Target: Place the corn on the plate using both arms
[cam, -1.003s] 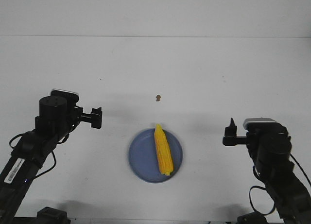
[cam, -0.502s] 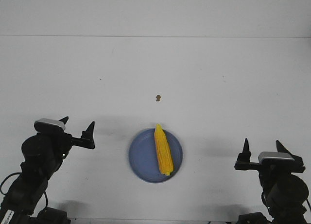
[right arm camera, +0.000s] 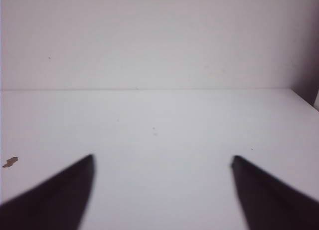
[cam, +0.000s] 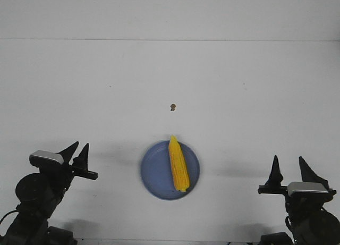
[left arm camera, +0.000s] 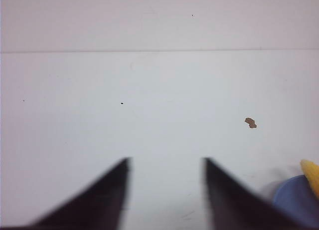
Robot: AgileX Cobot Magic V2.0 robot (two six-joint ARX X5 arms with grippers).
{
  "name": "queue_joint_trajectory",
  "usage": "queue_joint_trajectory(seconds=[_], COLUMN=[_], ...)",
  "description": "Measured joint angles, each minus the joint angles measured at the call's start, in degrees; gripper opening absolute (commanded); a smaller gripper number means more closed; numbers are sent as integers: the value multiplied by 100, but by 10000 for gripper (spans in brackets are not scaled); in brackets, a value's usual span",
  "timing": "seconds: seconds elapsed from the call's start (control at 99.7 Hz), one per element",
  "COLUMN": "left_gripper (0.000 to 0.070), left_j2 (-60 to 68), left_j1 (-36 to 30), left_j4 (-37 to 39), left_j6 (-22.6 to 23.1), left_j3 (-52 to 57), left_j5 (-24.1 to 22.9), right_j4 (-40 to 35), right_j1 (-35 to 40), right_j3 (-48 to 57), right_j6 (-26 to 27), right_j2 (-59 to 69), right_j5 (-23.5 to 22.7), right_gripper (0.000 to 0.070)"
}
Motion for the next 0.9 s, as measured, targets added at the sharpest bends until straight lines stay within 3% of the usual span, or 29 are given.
queue_joint_trajectory(seconds=[0.04, 0.903], left_gripper=[7, 12], left_j2=[0, -17], left_j1=[0, 0], left_j4=[-2, -2], left_j6=[-15, -63], left_j3=[0, 0], left_j5=[0, -2], right_j4=[-13, 50], right_j1=[0, 0], right_j3=[0, 0], right_j6=[0, -4], right_j2=[0, 0], right_j5=[20, 138], right_gripper=[0, 0])
